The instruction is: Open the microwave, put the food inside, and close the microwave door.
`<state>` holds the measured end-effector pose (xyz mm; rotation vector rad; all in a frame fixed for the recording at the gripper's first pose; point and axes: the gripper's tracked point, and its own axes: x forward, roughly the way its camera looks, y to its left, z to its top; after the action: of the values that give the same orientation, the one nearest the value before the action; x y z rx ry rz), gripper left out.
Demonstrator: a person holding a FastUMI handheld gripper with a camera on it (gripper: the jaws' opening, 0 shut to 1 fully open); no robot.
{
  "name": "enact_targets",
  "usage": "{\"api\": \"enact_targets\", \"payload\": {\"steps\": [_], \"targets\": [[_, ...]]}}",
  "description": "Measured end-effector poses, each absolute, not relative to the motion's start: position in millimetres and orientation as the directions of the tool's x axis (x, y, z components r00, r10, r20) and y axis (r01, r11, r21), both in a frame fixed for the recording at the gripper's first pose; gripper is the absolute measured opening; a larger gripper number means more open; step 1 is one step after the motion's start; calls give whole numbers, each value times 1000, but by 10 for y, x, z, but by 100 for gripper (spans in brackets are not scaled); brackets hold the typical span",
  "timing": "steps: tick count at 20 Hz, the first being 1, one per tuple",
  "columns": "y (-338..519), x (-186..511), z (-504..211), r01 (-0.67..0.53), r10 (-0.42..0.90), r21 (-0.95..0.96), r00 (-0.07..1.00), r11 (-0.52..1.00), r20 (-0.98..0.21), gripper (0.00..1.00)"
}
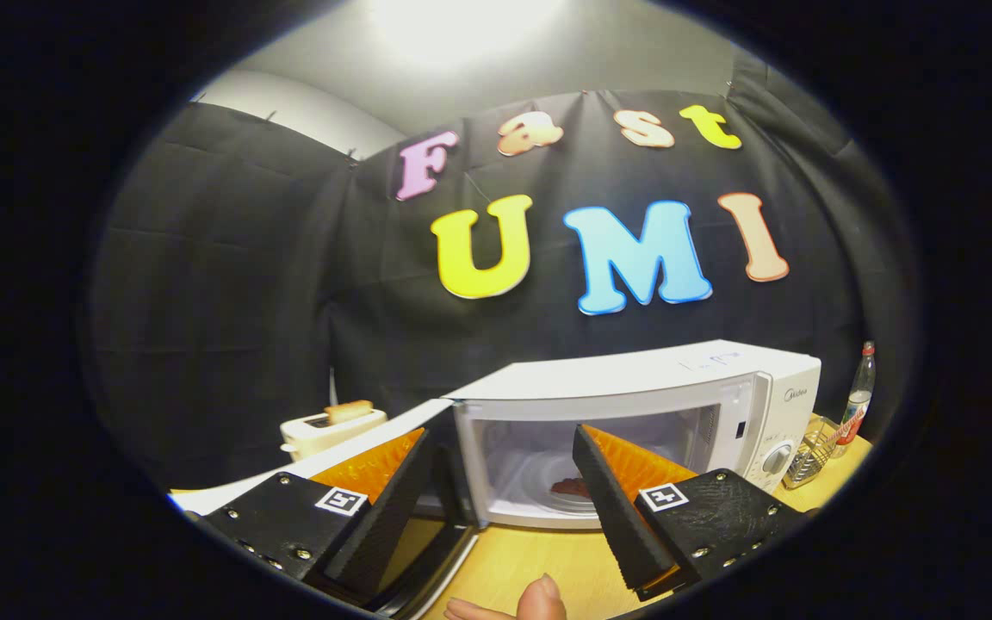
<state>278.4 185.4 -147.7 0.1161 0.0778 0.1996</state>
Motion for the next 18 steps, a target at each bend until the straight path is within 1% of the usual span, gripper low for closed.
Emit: {"api": "enact_targets", "payload": {"steps": [5,7,9,10,12,13,14,15,16,17,18], "targets": [[2503,1851,-740,-407,400,165,914,899,74,99],[2734,1613,-651,-465,458,136,885,875,78,99],[2947,1450,-728,-506,503,129,863,853,54,98],[3049,1372,-761,-522,521,127,852,843,45,88],[3306,1261,-936,-571,575,120,818,812,-2,78],[3356,1252,-1058,-568,574,110,818,816,-39,75],[3367,1237,-1169,-563,571,101,818,820,-70,44],[3364,1250,-1293,-554,561,94,822,827,-98,34],[3401,1225,-1445,-554,561,87,818,828,-129,22],[3379,1229,-1581,-542,548,80,822,836,-153,18],[3338,1238,-1666,-531,536,78,827,844,-171,9]]}}
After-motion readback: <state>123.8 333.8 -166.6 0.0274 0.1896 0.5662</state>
